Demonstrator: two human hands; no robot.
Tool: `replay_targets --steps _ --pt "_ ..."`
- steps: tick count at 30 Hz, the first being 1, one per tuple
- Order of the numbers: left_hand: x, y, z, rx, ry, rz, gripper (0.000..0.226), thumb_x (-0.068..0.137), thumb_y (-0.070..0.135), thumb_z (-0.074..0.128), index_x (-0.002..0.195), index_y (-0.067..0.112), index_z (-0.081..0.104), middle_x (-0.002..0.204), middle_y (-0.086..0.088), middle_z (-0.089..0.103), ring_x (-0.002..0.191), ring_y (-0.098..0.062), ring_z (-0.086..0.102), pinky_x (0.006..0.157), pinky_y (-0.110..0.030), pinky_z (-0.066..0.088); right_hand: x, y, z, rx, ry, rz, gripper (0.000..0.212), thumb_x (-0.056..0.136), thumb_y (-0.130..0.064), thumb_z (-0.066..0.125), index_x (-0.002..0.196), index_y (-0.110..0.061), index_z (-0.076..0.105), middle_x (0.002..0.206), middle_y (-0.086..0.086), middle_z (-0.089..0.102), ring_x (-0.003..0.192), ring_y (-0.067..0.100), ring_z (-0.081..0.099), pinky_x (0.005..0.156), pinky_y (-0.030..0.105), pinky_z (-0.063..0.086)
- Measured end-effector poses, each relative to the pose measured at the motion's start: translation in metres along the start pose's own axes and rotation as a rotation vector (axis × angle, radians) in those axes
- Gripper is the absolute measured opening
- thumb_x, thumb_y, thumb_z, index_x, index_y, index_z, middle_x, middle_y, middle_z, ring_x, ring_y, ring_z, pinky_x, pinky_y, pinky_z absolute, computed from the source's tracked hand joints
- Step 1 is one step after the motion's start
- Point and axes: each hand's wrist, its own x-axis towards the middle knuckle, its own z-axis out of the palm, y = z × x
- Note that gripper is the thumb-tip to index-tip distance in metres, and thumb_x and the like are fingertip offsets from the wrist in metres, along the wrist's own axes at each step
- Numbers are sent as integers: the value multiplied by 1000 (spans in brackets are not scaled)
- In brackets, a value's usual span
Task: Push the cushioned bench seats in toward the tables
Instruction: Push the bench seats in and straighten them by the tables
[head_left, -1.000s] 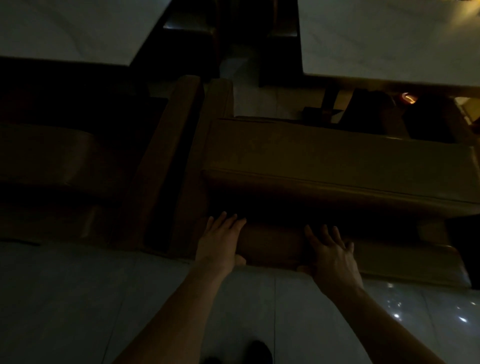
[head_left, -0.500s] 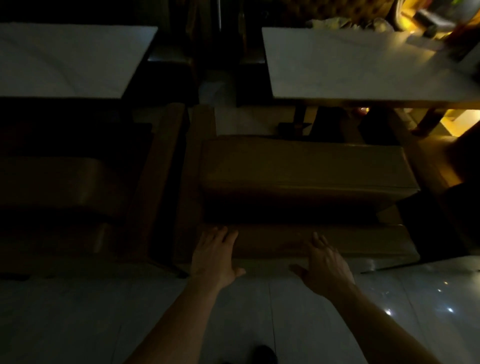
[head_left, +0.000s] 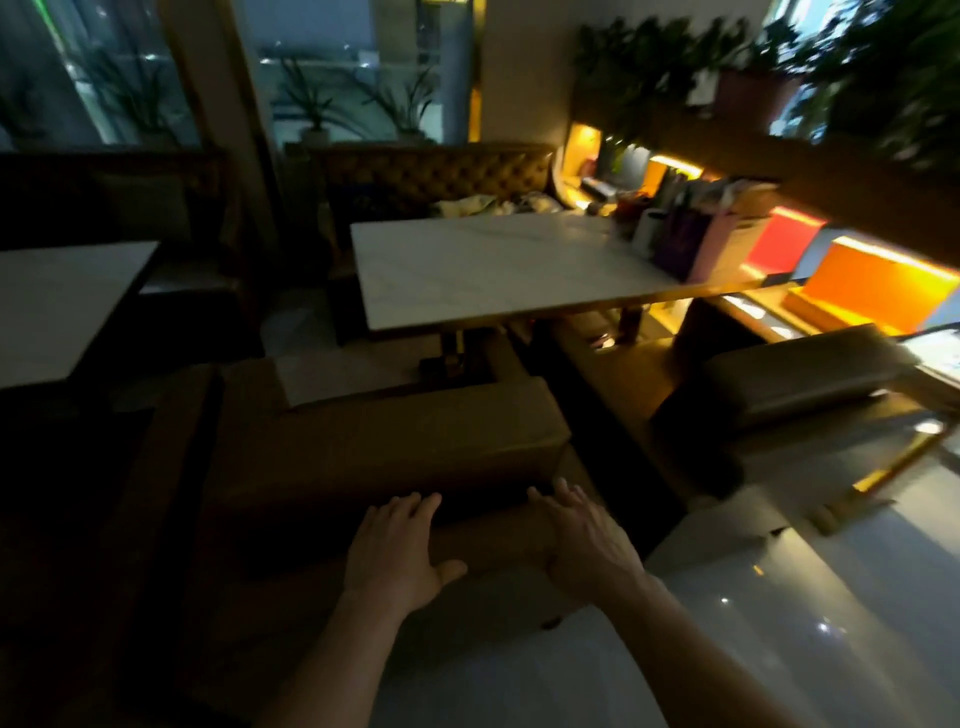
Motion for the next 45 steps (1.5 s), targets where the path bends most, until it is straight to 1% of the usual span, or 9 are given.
replay_targets --steps 9,12,16,23,33,35,40,42,45 --pt "26 252 21 -36 23 155 91 81 70 57 154 34 17 160 7 23 146 -17 22 119 -41 22 -84 237 -72 75 115 169 80 90 -53 59 155 -34 16 163 10 16 148 32 20 117 46 28" --pt "42 320 35 -59 -9 201 91 81 71 57 154 34 18 159 7 26 145 -19 24 116 -42 27 -96 306 -82 74 131 217 80 88 -52 61 154 -32 22 157 8 25 145 31 27 112 45 35" --pt "75 390 55 -67 -64 250 87 85 66 57 154 32 18 160 7 23 145 -18 23 115 -39 26 -92 384 -86 86 134 272 83 86 -61 59 154 -37 17 162 8 19 147 29 22 114 44 31" --pt "177 483 115 -134 -107 261 88 83 65 61 154 33 20 160 6 23 145 -19 24 116 -38 24 -34 512 -82 66 83 325 84 87 -62 57 155 -35 15 164 11 14 148 31 19 116 45 30" --pt "311 589 194 -190 -175 220 84 86 61 59 154 31 20 159 6 24 145 -15 20 119 -34 18 69 682 -86 46 -93 356 87 86 -61 60 155 -31 17 163 12 16 148 33 19 117 46 31" --pt "329 601 206 -171 -188 207 87 85 63 59 155 33 15 161 5 19 147 -16 16 119 -36 17 88 707 -85 31 -113 341 87 85 -62 60 155 -31 17 162 13 19 147 33 22 116 46 32" --pt "374 629 238 -86 -193 150 93 85 65 57 155 35 6 164 5 5 150 -18 1 119 -40 9 147 764 -75 5 -123 262 87 86 -59 62 155 -30 19 163 16 14 150 35 15 119 48 25" --pt "388 641 249 -71 -180 109 93 85 64 58 155 35 4 164 6 4 150 -18 0 119 -40 8 170 783 -70 1 -135 215 87 86 -58 62 155 -31 16 164 16 11 151 35 9 119 49 21" --pt "404 657 267 -61 -124 2 95 85 60 62 155 37 1 164 5 9 149 -20 8 119 -39 11 203 808 -60 -8 -146 125 90 86 -59 62 156 -32 11 164 14 6 151 34 5 120 50 17"
